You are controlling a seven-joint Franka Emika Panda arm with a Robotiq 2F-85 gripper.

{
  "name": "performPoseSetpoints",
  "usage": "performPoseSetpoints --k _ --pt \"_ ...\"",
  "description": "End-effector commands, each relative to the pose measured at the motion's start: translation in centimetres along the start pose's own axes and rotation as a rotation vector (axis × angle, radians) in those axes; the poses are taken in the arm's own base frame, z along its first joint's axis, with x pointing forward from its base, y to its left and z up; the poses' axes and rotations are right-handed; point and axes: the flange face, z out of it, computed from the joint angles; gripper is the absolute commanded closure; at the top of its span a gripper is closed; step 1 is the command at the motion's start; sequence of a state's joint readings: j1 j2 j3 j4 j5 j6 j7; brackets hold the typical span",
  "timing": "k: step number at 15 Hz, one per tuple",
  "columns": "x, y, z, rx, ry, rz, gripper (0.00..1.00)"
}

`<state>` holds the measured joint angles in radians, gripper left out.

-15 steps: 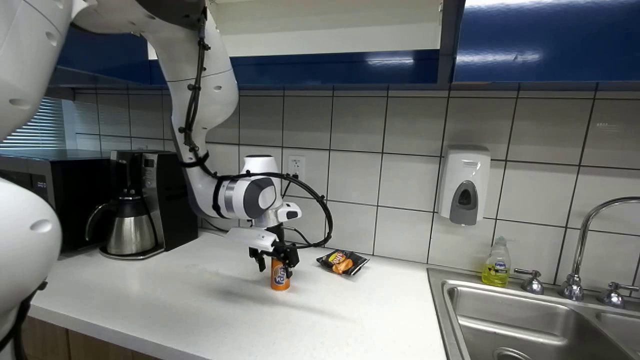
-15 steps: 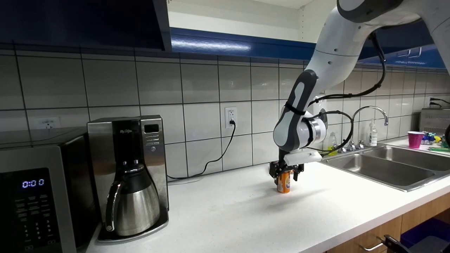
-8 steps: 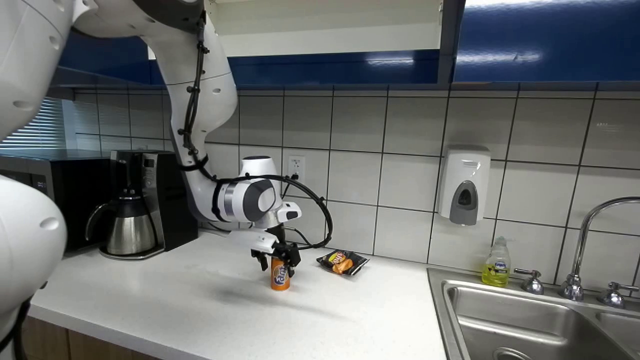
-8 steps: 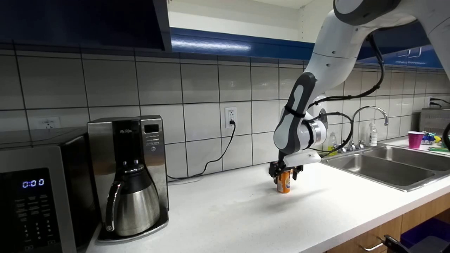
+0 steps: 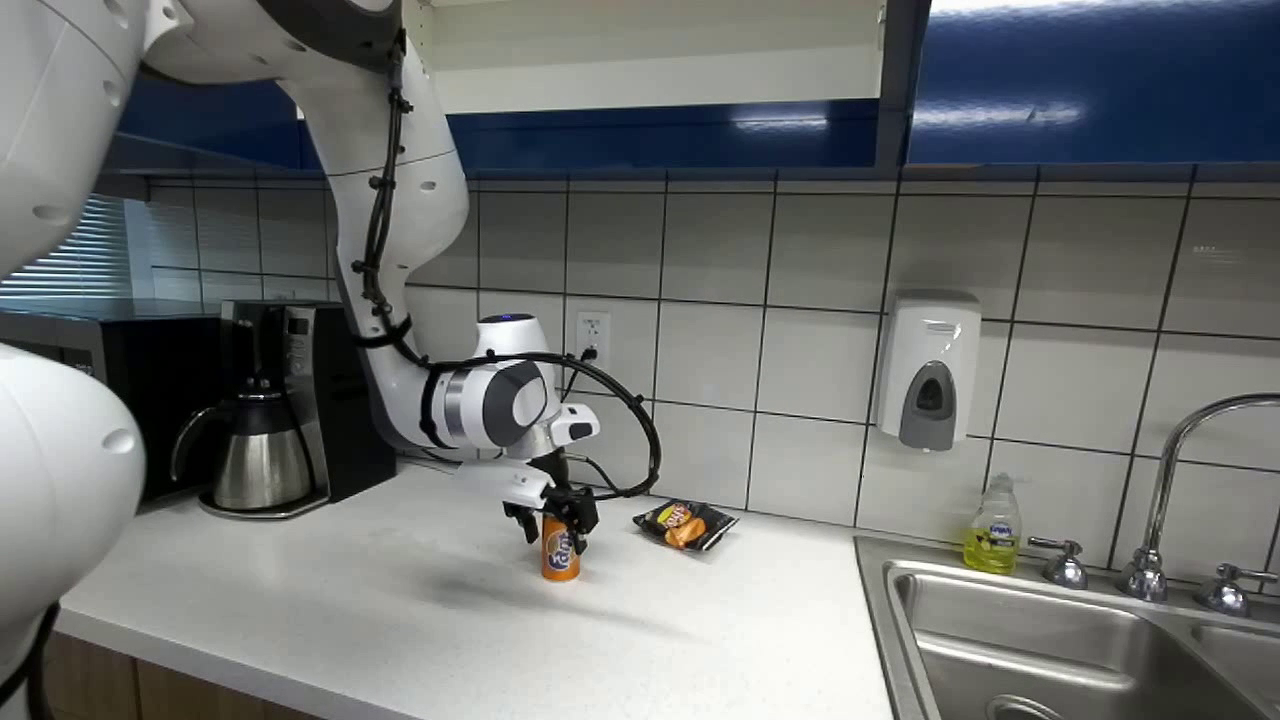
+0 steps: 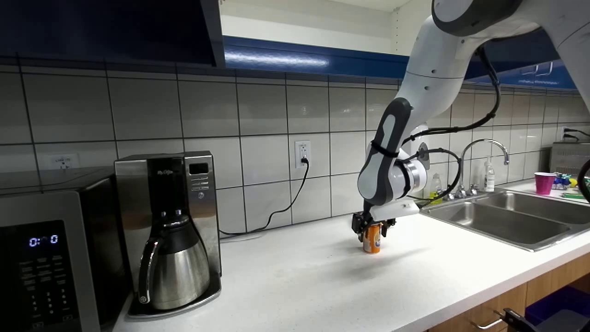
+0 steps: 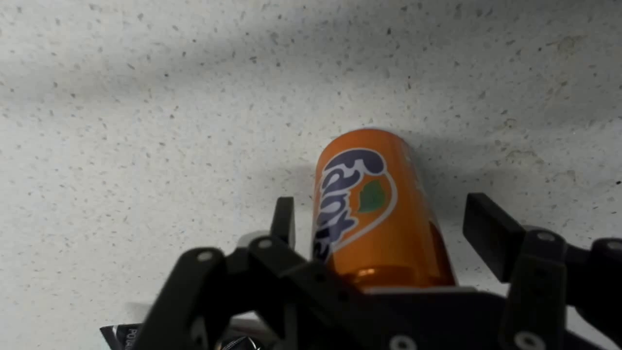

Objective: Put the can in the top cabinet

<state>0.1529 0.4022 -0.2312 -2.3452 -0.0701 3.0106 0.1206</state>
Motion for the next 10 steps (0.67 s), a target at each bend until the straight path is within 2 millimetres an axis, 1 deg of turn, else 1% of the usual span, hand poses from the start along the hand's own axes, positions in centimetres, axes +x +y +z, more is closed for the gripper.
performPoseSetpoints --k 1,2,4,10 --pt "0.2 -0.31 0.17 -0.01 0.021 0.008 0.4" --pt "0.18 -0.35 0.23 -0.01 0.021 0.008 0.5" --pt "0.23 -0.43 0.29 -0.009 0.023 0.011 0.65" --pt "0.3 -0.54 0.4 -0.01 0.025 0.019 0.65"
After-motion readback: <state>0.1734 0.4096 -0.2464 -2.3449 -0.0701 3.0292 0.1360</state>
